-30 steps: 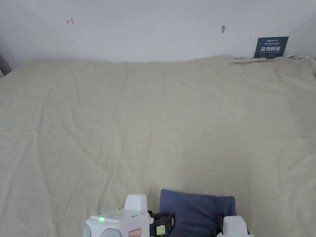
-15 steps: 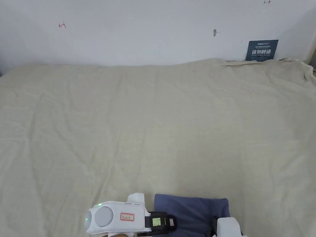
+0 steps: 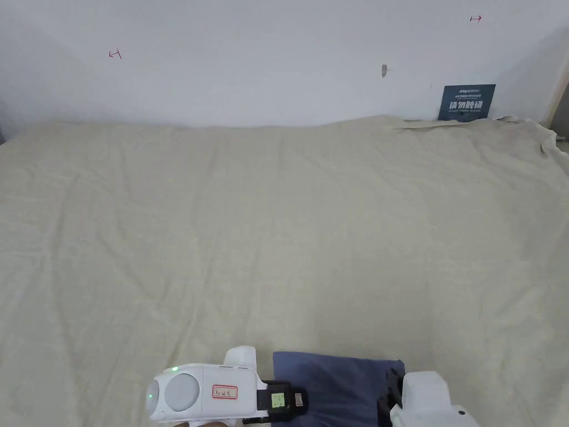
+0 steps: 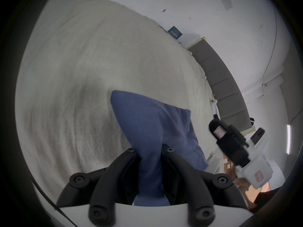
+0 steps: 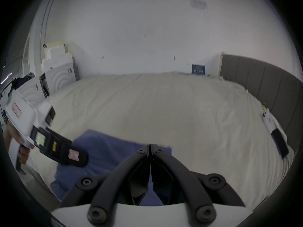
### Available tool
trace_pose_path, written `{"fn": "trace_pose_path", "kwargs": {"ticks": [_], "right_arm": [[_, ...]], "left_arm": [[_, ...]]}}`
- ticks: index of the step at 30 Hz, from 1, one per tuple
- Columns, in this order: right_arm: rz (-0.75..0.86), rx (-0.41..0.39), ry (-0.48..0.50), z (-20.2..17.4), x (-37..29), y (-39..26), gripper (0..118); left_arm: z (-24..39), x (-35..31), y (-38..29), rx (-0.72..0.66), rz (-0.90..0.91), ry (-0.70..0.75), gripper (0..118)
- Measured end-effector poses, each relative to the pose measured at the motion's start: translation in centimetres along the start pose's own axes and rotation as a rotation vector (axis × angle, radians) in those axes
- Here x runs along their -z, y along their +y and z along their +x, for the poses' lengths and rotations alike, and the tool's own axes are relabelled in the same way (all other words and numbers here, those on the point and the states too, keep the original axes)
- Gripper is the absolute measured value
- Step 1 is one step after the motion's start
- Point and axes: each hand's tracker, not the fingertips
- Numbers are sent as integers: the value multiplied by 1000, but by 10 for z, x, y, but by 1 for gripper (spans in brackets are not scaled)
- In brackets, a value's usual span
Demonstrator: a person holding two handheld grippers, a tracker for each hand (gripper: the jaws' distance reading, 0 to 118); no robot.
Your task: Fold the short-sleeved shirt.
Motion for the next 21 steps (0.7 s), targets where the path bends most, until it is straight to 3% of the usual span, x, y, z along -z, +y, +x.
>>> {"fn": "trace_pose_path", "kwargs": {"ticks": [8,21], "right_arm": [[215,-33,-10,14,-61,72,1],[358,-67,-58,7,-91,126,1]], "left_arm": [[-14,-67,37,95,29,69,19],[-106,-230,82,150,99,445,19]]}}
